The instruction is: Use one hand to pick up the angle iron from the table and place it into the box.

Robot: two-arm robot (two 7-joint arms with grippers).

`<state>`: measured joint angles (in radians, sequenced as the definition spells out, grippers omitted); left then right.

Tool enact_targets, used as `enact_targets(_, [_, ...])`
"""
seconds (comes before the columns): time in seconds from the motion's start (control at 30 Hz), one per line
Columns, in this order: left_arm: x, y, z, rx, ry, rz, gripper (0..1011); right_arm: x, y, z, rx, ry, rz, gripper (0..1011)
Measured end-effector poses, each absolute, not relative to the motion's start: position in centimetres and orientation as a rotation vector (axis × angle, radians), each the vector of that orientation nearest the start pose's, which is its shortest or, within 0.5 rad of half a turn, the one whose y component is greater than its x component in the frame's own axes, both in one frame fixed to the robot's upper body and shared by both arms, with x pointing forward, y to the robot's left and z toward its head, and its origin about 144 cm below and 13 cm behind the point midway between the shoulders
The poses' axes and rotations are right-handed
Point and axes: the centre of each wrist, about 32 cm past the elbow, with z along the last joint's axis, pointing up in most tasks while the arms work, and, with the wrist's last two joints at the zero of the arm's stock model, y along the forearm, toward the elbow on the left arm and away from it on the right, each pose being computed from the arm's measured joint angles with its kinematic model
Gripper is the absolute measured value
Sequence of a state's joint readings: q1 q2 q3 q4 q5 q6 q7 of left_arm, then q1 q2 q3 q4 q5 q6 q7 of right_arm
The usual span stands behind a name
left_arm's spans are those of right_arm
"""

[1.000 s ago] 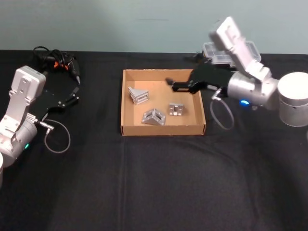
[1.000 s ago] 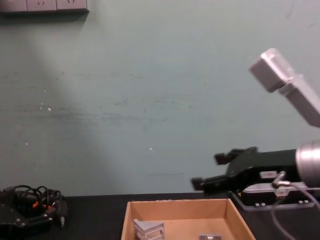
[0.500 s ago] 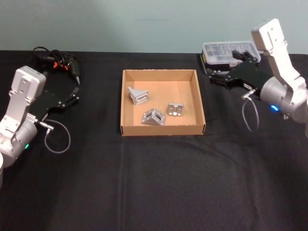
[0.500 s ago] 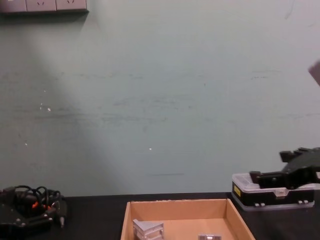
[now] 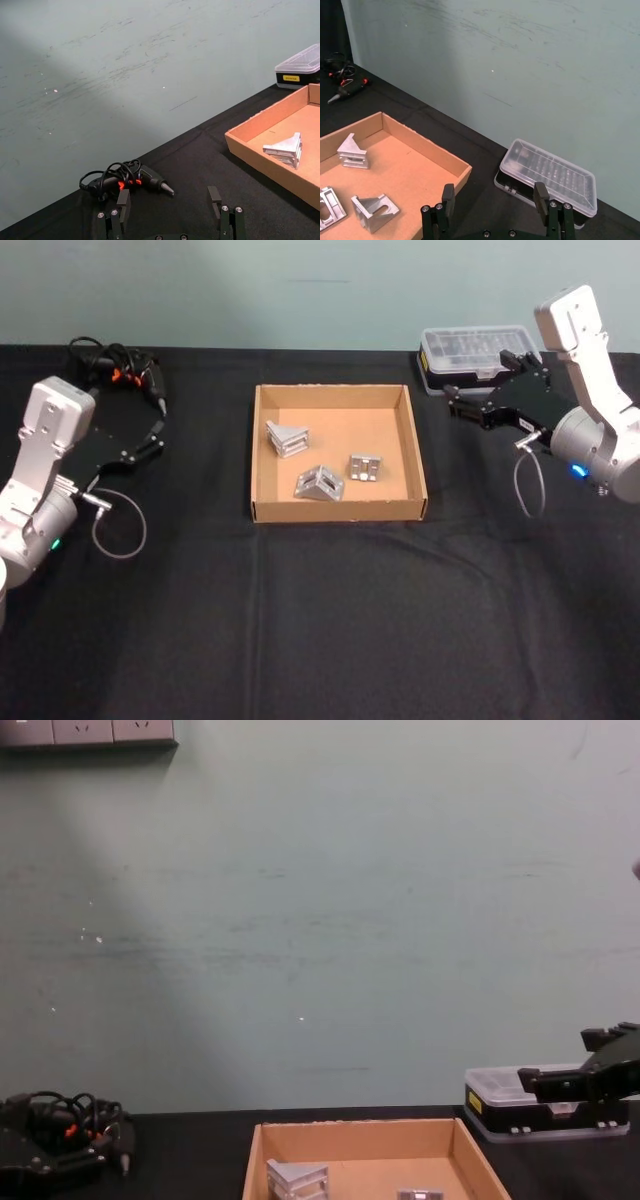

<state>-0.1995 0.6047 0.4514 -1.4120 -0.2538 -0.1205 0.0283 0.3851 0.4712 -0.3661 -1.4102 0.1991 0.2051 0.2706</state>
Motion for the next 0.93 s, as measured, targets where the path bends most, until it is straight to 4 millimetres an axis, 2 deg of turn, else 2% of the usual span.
enact_targets(0.93, [48.86,30.97,113.98,0.304,-0.285,1.248,1000,54.84,-28.34,121.55,-0.366,-0.159,-1.078,1004])
